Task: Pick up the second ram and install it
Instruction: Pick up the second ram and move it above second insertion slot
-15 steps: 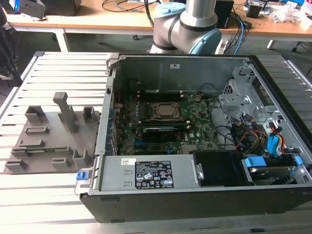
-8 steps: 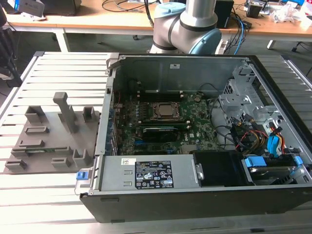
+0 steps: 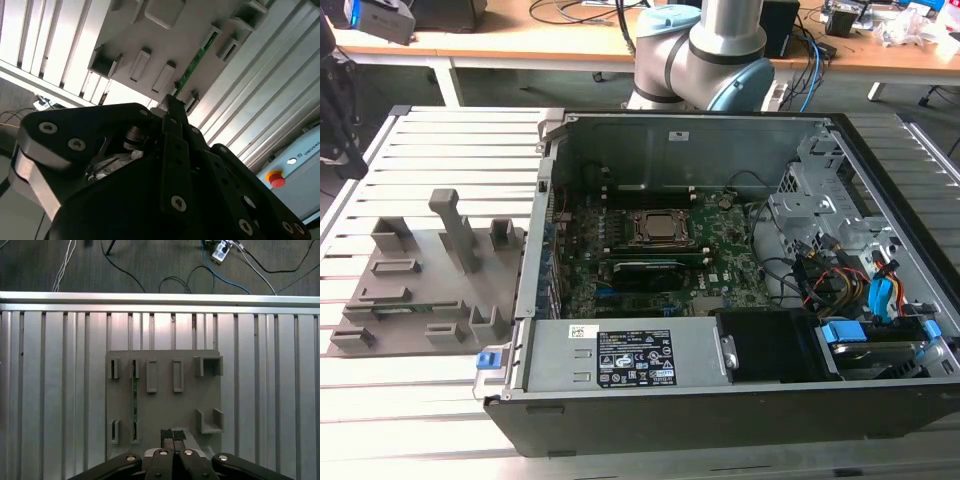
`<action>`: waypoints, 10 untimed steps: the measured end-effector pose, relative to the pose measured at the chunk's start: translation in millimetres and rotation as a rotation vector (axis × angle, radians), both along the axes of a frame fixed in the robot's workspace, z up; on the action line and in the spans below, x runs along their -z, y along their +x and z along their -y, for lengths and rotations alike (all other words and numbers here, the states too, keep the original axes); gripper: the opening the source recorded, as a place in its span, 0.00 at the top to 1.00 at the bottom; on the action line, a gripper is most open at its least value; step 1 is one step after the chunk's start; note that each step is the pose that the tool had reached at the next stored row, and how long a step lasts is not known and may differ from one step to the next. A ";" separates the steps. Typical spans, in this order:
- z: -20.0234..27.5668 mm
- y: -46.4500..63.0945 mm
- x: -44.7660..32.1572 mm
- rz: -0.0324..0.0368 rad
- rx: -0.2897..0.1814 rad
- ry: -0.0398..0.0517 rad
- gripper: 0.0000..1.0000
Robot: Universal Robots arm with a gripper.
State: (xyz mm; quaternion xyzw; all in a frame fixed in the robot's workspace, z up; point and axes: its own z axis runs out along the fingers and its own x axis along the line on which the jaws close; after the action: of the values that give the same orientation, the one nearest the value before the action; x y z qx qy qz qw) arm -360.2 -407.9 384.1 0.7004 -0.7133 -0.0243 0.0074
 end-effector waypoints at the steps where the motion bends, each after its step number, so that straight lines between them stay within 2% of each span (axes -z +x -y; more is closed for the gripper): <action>1: 0.0 0.1 0.5 0.0002 0.046 0.0001 0.89; 6: 0.0 0.0 0.4 0.0000 0.056 0.0001 0.89; 7: 0.0 0.0 0.4 0.0001 0.056 0.0000 0.76; 9: 0.0 0.0 0.4 0.0001 0.056 0.0000 0.76; 10: 0.0 0.0 0.4 0.0000 0.057 0.0000 0.70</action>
State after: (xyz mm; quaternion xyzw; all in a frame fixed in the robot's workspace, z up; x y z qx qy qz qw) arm -360.2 -407.9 383.7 0.6799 -0.7329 -0.0245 0.0066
